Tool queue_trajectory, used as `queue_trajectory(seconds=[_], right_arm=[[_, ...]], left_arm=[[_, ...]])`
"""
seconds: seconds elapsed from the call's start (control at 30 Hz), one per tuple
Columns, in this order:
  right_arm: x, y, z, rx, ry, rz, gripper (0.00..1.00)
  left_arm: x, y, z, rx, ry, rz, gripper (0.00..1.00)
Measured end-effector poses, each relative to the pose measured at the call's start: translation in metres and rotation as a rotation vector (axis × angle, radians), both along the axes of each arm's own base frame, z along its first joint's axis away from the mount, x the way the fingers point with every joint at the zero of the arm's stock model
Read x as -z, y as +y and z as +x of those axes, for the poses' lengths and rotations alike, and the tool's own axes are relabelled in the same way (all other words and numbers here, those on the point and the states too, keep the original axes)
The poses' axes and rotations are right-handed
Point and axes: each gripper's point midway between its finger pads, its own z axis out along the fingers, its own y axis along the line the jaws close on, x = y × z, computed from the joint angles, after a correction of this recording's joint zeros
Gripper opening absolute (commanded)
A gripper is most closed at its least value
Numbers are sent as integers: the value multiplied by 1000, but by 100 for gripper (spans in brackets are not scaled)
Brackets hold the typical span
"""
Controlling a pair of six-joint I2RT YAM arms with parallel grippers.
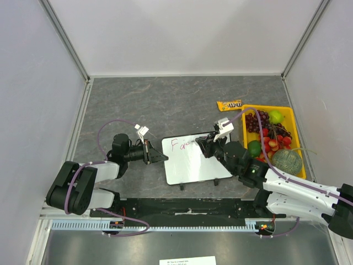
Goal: Write a sentence on the whiteboard
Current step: Write on the whiteboard with the whiteboard.
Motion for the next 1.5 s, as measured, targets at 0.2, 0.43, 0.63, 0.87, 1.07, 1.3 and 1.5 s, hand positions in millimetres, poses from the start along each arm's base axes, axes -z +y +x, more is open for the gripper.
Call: queue_trajectory(seconds=[0.2,0.43,0.63,0.87,1.07,1.3,1.5], right_arm=[[-6,0,1,0,-16,12,0],[2,2,2,1,-3,-8,0],[3,2,2,1,-1,-10,0],[7,-2,-1,0,8,-4,0],[14,-2,-7,-17,28,10,0],[19,-2,-11,-32,44,22,0],[19,-7,-13,-26,45,18,0]], left_arm=[[0,0,0,0,0,0,2],[0,0,0,0,0,0,2],[0,0,0,0,0,0,2],[0,0,0,0,1,0,2],[0,0,0,0,0,0,2],[0,0,0,0,1,1,2],[0,0,0,0,1,0,2]])
